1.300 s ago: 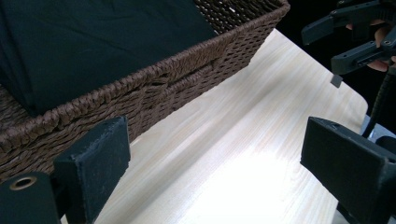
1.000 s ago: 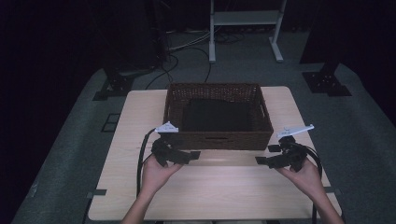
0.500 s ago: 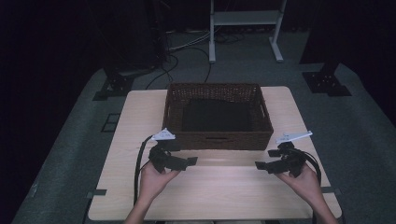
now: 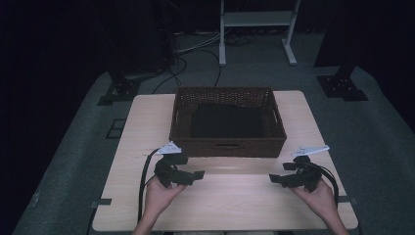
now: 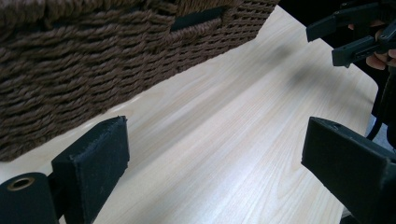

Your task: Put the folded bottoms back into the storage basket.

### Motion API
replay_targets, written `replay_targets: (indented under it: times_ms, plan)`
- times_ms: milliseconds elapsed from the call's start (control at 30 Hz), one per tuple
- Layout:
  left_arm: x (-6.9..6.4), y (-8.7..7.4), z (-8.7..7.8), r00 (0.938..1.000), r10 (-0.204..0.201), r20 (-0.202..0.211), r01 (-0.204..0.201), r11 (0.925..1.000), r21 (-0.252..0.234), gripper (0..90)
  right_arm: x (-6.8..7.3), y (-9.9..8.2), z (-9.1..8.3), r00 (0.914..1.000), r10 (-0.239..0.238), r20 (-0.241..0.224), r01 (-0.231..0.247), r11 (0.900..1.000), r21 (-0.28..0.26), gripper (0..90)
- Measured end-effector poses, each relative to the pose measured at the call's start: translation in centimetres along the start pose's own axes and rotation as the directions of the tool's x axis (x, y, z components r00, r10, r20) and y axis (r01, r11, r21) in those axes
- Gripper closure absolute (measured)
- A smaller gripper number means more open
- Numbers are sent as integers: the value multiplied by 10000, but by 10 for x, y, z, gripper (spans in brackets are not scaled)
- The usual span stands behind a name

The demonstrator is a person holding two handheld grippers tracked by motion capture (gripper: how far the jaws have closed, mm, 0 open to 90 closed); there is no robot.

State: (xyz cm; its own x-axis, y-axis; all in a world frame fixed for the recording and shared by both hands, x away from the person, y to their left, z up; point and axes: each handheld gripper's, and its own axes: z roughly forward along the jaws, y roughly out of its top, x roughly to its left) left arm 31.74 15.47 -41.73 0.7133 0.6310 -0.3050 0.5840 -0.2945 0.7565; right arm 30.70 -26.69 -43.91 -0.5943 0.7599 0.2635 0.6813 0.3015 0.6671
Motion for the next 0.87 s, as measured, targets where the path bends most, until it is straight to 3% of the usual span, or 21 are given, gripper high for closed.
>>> replay_targets:
  times_ms: [200, 433, 700, 867]
  plan:
    - [2, -11, -1, 10000, -85, -7, 84, 9999, -89, 57, -4, -13, 1, 9995, 299, -64, -299, 9995, -119, 176]
    - [4, -23, -3, 9995, -311, 58, 313, 9987, -402, 57, -3, -19, 0, 9997, 243, 22, -242, 9994, -235, 176]
    - [2, -37, -2, 9999, -147, -44, 145, 9992, -360, 57, -1, -30, 0, 9998, 179, 9, -179, 9994, -304, 172]
    - [-1, -47, 3, 9997, -198, 110, 202, 9990, -393, 57, -4, -41, 1, 9989, 451, -157, -459, 9971, -602, 172]
